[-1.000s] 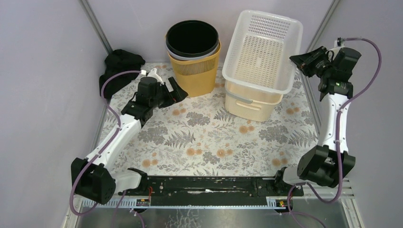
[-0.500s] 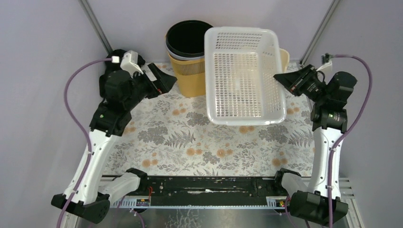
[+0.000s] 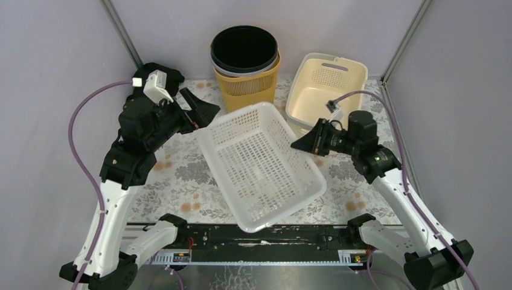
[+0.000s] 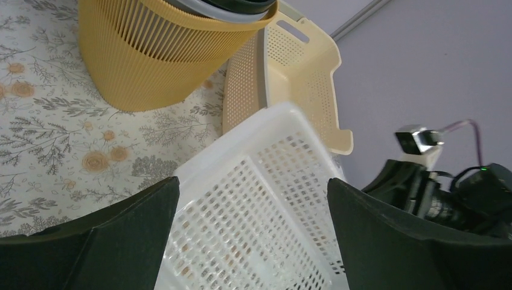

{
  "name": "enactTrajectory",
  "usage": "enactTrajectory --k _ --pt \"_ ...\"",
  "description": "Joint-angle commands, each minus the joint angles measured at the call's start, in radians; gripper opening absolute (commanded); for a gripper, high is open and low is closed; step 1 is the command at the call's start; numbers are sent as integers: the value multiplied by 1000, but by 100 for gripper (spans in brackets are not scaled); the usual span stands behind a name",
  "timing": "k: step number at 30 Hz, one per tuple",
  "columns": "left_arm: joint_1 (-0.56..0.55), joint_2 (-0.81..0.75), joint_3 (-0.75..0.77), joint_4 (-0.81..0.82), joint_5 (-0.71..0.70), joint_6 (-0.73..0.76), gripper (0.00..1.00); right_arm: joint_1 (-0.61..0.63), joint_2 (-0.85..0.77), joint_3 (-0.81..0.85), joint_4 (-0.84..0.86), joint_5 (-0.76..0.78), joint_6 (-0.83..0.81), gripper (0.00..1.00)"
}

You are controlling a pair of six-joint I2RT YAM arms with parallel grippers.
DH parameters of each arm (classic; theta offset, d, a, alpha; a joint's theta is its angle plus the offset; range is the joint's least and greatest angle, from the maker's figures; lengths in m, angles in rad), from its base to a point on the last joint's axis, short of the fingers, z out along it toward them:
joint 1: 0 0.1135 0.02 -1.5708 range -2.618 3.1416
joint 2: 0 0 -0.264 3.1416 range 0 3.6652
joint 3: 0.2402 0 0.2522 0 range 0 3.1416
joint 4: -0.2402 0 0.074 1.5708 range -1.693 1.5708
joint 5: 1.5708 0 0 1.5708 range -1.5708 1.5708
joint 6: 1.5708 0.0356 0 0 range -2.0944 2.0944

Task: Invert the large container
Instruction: Place the container at the center of the board.

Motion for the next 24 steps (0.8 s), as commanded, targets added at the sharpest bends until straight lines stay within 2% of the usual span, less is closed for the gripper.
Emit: enactTrajectory --k 1,6,15,24 --pt "-1 -85 -49 -43 19 11 100 131 -3 -36 37 143 -25 0" --pt "-1 -135 -142 -61 30 10 100 223 46 -94 82 240 -43 0" --pt "0 -155 -243 -35 42 0 100 261 162 -229 324 332 21 0" --pt "-2 -171 -339 18 96 -38 100 272 216 -290 379 530 51 0"
